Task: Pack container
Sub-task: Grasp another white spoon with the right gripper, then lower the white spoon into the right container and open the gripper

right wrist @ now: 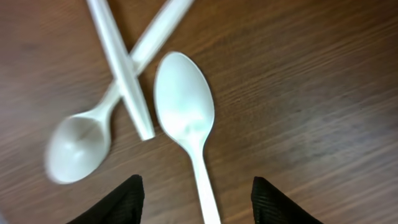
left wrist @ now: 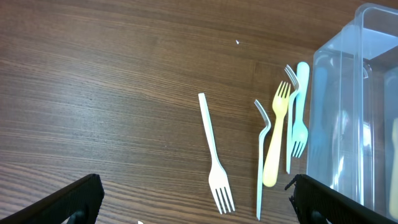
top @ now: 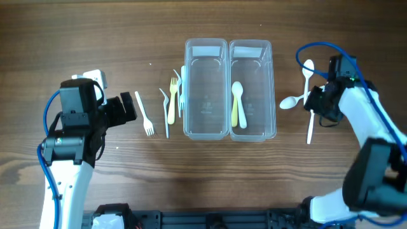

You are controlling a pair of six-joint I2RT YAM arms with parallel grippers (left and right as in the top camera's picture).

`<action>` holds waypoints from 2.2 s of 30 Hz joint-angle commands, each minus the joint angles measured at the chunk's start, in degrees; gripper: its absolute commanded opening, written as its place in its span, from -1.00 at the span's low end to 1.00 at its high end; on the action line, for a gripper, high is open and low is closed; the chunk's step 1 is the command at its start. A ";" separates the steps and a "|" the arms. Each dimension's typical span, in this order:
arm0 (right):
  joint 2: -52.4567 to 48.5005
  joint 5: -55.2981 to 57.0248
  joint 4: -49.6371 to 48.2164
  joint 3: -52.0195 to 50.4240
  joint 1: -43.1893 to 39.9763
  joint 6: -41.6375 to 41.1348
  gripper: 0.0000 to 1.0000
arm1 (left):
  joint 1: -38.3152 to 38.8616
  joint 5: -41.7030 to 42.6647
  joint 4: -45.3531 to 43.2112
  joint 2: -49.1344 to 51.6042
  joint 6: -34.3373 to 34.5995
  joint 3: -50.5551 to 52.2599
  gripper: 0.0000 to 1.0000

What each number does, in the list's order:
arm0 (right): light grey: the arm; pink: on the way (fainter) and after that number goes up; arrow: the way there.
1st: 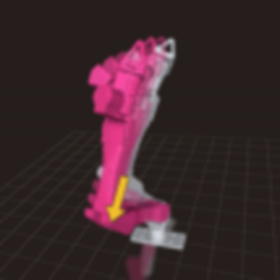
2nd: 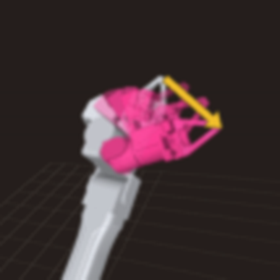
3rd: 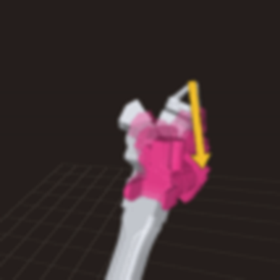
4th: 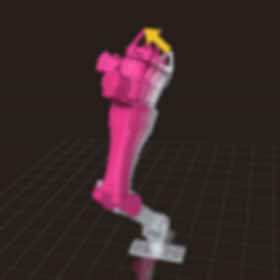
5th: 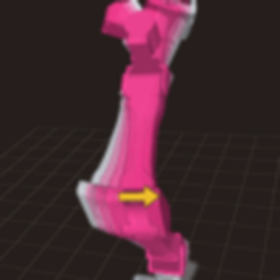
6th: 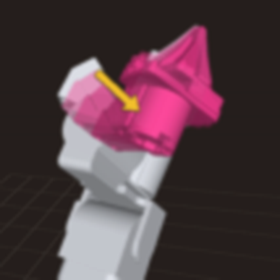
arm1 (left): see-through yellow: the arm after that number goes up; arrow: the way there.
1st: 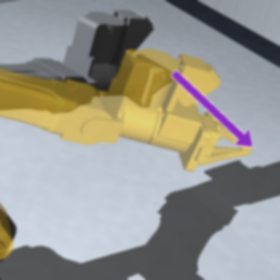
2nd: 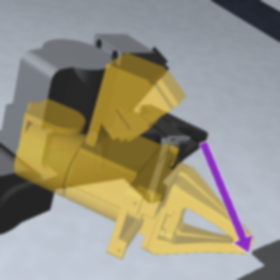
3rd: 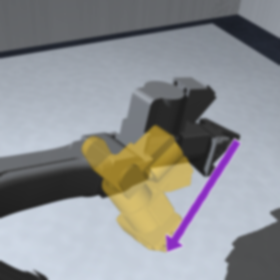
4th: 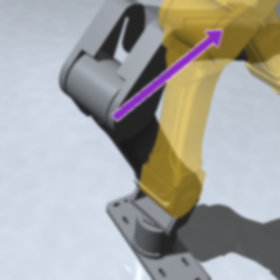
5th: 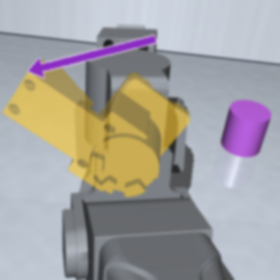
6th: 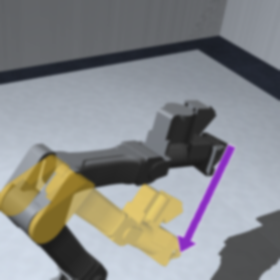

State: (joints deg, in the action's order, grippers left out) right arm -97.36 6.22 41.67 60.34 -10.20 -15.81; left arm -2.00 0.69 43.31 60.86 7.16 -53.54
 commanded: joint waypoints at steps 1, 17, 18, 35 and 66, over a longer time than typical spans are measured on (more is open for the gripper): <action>-2.40 0.09 -1.01 -0.09 -0.20 -0.87 0.09 | -0.42 -0.35 -0.15 -0.09 -0.94 -1.07 1.00; -4.44 -1.95 -9.77 -7.58 -1.46 -1.33 -0.18 | -0.42 -0.35 -0.15 -0.09 -0.94 -1.07 1.00; -4.44 -1.97 -9.77 -7.58 -1.46 -1.36 -0.27 | -0.42 -0.35 -0.15 -0.09 -0.94 -1.07 1.00; -4.44 -2.36 -14.23 -14.32 -1.46 -2.89 -0.71 | -0.42 -0.35 -0.15 -0.09 -0.96 -1.07 0.99; 20.31 -14.49 -5.95 -1.86 24.33 1.49 -0.91 | -0.42 -0.35 -0.15 -0.09 -0.94 -1.07 1.00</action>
State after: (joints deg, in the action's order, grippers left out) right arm -70.48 -15.16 38.50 58.15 7.38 -16.01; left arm -2.00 0.69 43.33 60.86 7.11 -53.54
